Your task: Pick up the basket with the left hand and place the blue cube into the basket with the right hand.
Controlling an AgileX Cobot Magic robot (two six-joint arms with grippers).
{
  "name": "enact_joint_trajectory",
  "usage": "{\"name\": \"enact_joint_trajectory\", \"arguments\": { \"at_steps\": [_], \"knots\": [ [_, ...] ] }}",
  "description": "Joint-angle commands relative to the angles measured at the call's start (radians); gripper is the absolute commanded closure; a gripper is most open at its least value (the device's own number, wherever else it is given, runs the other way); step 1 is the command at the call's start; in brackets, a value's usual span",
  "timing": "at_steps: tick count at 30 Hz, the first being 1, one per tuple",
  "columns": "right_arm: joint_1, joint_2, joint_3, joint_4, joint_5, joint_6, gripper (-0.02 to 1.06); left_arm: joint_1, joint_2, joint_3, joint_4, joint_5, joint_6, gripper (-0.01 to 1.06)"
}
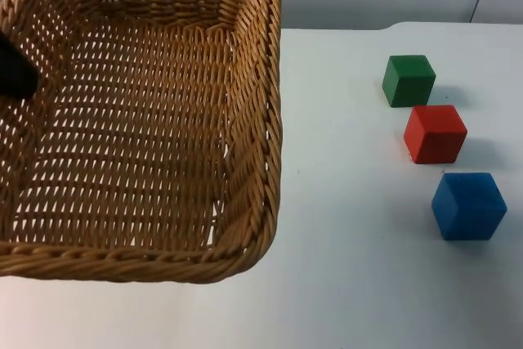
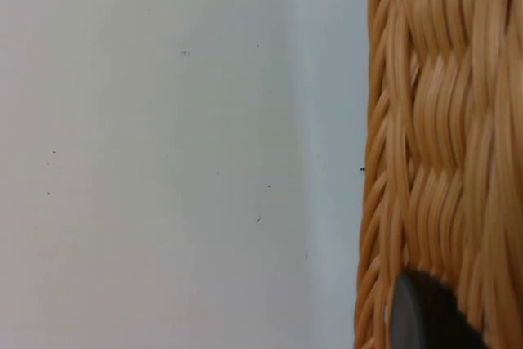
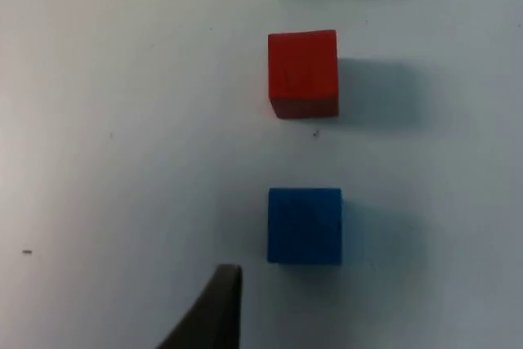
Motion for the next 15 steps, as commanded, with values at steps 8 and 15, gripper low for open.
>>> {"name": "enact_joint_trajectory", "arguments": {
  "at_steps": [8, 15],
  "knots": [
    [0.207, 0.256, -0.006, -0.323, -0.109, 0.457, 0.05, 0.004, -0.005, 0.001, -0.042, 0.005, 0.0, 1.05],
    [0.207, 0.428, -0.006, -0.309, -0.183, 0.455, 0.06, 0.004, -0.005, 0.001, -0.03, 0.023, 0.0, 1.05]
  ]
}}
